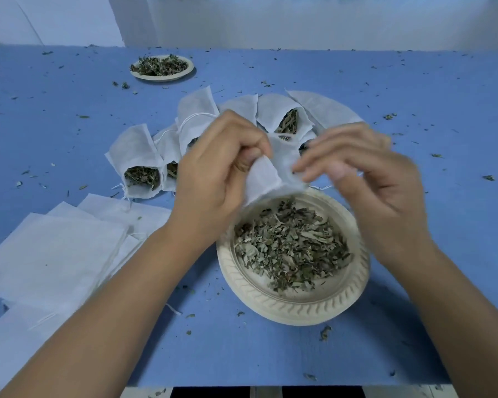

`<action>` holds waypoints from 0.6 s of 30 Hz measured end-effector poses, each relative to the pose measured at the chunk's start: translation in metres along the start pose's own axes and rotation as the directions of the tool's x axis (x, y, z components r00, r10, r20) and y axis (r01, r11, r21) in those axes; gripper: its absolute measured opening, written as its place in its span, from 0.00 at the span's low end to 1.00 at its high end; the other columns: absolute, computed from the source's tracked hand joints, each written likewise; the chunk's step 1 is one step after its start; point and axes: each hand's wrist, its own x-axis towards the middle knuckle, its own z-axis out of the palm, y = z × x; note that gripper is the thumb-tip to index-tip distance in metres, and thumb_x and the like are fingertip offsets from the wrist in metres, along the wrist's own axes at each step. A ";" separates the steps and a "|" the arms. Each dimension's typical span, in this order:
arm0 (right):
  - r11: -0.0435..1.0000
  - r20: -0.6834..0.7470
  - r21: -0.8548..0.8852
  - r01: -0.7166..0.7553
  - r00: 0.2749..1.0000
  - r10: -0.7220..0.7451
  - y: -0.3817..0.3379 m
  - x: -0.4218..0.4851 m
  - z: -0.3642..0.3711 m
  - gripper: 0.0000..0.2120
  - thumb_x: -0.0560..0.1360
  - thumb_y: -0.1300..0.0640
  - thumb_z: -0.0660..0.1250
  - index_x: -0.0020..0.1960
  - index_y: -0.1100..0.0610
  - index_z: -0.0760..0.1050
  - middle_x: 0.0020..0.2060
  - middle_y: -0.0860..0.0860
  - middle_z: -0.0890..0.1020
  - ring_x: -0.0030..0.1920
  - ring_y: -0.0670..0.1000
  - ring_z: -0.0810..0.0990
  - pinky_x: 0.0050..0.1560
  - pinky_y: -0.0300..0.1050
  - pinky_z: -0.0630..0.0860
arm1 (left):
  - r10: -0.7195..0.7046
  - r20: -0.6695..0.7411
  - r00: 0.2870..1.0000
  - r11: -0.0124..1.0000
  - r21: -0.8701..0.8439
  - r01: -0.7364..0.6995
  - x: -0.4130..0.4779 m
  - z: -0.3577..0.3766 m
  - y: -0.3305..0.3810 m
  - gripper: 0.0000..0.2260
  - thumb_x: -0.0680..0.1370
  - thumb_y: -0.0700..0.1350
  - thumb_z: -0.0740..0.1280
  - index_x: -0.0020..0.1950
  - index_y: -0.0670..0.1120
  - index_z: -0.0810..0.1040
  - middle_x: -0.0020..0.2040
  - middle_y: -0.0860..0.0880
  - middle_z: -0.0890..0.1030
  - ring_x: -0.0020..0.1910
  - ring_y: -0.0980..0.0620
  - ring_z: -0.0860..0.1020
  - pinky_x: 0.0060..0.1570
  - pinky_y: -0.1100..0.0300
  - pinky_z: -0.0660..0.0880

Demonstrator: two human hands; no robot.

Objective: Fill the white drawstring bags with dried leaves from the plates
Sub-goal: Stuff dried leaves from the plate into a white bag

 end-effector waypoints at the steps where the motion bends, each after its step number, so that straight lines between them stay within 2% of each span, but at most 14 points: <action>1: 1.000 -0.065 0.015 0.009 0.998 -0.008 0.001 0.001 -0.004 0.13 0.77 0.56 0.62 0.35 0.57 0.76 0.36 0.50 0.81 0.45 0.50 0.78 0.55 0.54 0.69 | -0.035 -0.041 0.999 0.999 0.024 0.036 0.001 -0.002 -0.002 0.09 0.78 0.29 0.58 0.43 0.34 0.77 0.41 0.47 0.72 0.40 0.58 0.69 0.42 0.70 0.65; 2: 0.999 -0.041 0.031 0.017 0.999 -0.016 0.000 0.001 -0.004 0.13 0.76 0.58 0.66 0.33 0.59 0.75 0.33 0.52 0.79 0.39 0.51 0.77 0.49 0.50 0.70 | -0.071 -0.074 0.995 0.997 0.037 0.073 0.001 -0.003 -0.003 0.09 0.79 0.30 0.58 0.43 0.34 0.77 0.41 0.47 0.72 0.40 0.58 0.68 0.41 0.69 0.65; 3: 0.998 0.078 0.062 0.007 0.997 -0.011 -0.002 0.001 -0.003 0.13 0.74 0.59 0.70 0.33 0.62 0.75 0.33 0.53 0.79 0.38 0.51 0.77 0.47 0.45 0.71 | -0.100 -0.096 0.990 0.993 0.045 0.105 0.001 -0.003 -0.003 0.09 0.79 0.31 0.58 0.44 0.35 0.77 0.41 0.47 0.72 0.39 0.58 0.68 0.40 0.69 0.64; 4: 0.997 0.258 0.080 -0.019 0.966 -0.002 -0.005 0.001 0.001 0.11 0.72 0.58 0.73 0.36 0.63 0.77 0.37 0.53 0.80 0.42 0.49 0.78 0.49 0.42 0.72 | -0.120 -0.107 0.987 0.991 0.051 0.126 0.001 -0.003 -0.003 0.09 0.79 0.31 0.58 0.44 0.35 0.77 0.41 0.47 0.72 0.39 0.58 0.67 0.40 0.69 0.64; 5: 0.997 0.446 0.063 -0.046 0.895 0.013 -0.007 0.000 0.006 0.08 0.70 0.57 0.76 0.43 0.61 0.80 0.45 0.51 0.81 0.49 0.47 0.78 0.54 0.40 0.72 | -0.130 -0.107 0.986 0.989 0.056 0.137 0.000 -0.002 -0.002 0.09 0.79 0.31 0.58 0.44 0.35 0.77 0.41 0.48 0.72 0.38 0.59 0.67 0.40 0.70 0.63; 6: 0.998 0.582 0.022 -0.058 0.813 0.034 -0.008 -0.002 0.012 0.12 0.69 0.55 0.77 0.50 0.57 0.81 0.52 0.48 0.79 0.56 0.45 0.76 0.59 0.40 0.70 | -0.132 -0.099 0.986 0.989 0.059 0.138 0.000 -0.002 -0.002 0.09 0.79 0.31 0.58 0.44 0.36 0.77 0.42 0.48 0.72 0.38 0.60 0.66 0.40 0.71 0.63; 7: 0.999 0.668 -0.010 -0.033 0.744 0.031 -0.006 -0.004 0.016 0.16 0.69 0.55 0.77 0.56 0.53 0.80 0.58 0.46 0.77 0.61 0.44 0.73 0.63 0.41 0.69 | -0.129 -0.087 0.988 0.989 0.059 0.134 -0.001 -0.001 -0.002 0.09 0.79 0.31 0.58 0.44 0.35 0.77 0.42 0.48 0.72 0.37 0.61 0.66 0.40 0.71 0.62; 8: 1.000 0.706 -0.028 -0.012 0.708 0.028 -0.004 -0.006 0.020 0.19 0.70 0.55 0.76 0.60 0.51 0.79 0.60 0.45 0.76 0.63 0.43 0.71 0.64 0.43 0.69 | -0.123 -0.076 0.990 0.990 0.056 0.127 -0.001 -0.001 -0.002 0.09 0.79 0.31 0.58 0.44 0.35 0.77 0.42 0.48 0.72 0.37 0.63 0.66 0.40 0.72 0.62; 11: 0.998 0.694 -0.050 0.031 0.720 0.012 -0.005 -0.006 0.022 0.14 0.72 0.59 0.74 0.58 0.52 0.81 0.55 0.45 0.79 0.57 0.45 0.75 0.57 0.46 0.73 | -0.113 -0.054 0.992 0.993 0.038 0.115 -0.001 0.000 0.000 0.10 0.79 0.31 0.58 0.44 0.35 0.77 0.42 0.48 0.72 0.38 0.65 0.66 0.41 0.73 0.62; 14: 0.992 0.658 -0.104 0.077 0.753 0.010 -0.003 -0.006 0.021 0.11 0.72 0.62 0.74 0.54 0.56 0.83 0.48 0.48 0.82 0.50 0.47 0.79 0.51 0.45 0.74 | -0.104 -0.034 0.994 0.994 0.039 0.105 -0.001 0.000 0.001 0.09 0.78 0.30 0.58 0.43 0.35 0.77 0.41 0.48 0.72 0.37 0.61 0.66 0.41 0.72 0.63; 16: 0.995 0.603 -0.081 0.060 0.798 0.001 -0.004 -0.005 0.019 0.09 0.71 0.62 0.75 0.51 0.58 0.83 0.45 0.49 0.83 0.47 0.48 0.80 0.50 0.46 0.76 | -0.100 -0.028 0.995 0.994 0.041 0.101 -0.001 -0.001 0.001 0.09 0.78 0.29 0.58 0.43 0.35 0.77 0.41 0.47 0.73 0.37 0.60 0.66 0.41 0.71 0.63; 18: 1.000 0.487 0.023 0.011 0.873 -0.021 -0.003 -0.003 0.012 0.08 0.70 0.62 0.76 0.49 0.59 0.84 0.44 0.50 0.84 0.46 0.47 0.81 0.49 0.45 0.77 | -0.098 -0.024 0.995 0.994 0.039 0.099 0.000 -0.001 0.001 0.09 0.77 0.28 0.58 0.43 0.34 0.77 0.41 0.47 0.73 0.37 0.62 0.66 0.41 0.71 0.63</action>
